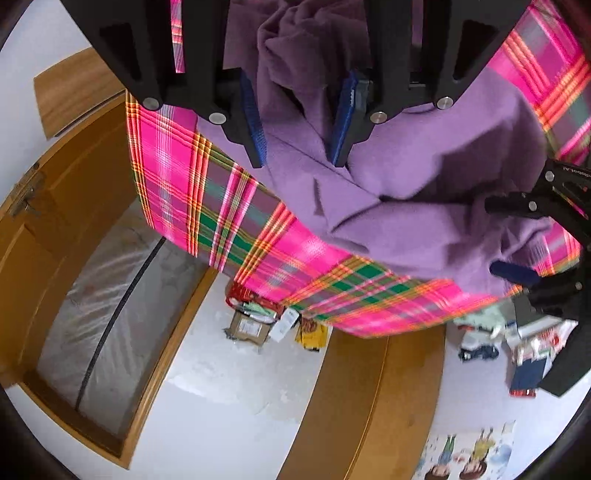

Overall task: Fold clothes
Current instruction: 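Grasp the sweater again with the left tool while the right tool presses it down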

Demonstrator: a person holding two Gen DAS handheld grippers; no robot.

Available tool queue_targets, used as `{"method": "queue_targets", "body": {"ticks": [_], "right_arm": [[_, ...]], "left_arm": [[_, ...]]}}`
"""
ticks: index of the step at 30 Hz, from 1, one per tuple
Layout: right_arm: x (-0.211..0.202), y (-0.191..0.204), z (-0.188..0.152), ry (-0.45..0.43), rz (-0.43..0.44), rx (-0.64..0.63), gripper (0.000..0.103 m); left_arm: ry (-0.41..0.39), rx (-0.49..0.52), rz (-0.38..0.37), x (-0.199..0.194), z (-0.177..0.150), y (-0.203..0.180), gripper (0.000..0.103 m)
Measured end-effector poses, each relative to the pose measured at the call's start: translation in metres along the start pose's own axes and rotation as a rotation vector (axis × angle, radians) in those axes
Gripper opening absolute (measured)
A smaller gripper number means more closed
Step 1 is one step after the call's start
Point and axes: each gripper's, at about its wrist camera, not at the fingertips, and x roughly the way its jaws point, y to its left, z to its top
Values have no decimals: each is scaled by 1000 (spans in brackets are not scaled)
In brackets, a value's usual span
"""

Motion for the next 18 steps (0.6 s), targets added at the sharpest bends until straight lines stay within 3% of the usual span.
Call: {"method": "queue_targets", "body": {"ticks": [11,13,16,18], "right_arm": [[13,-8,4,-9,36,8,36],[11,-11,5,-20,51,24,22],[8,-14,7,-38,66,45,11],[5,-15,9,-54,61,54,8]], "left_arm": [[6,107,41,4,-1,-25,75],[7,121,49,8,0,-26,75],[37,91,62,18,3,-19,75],[44,48,44,21,5,-10,74]]}}
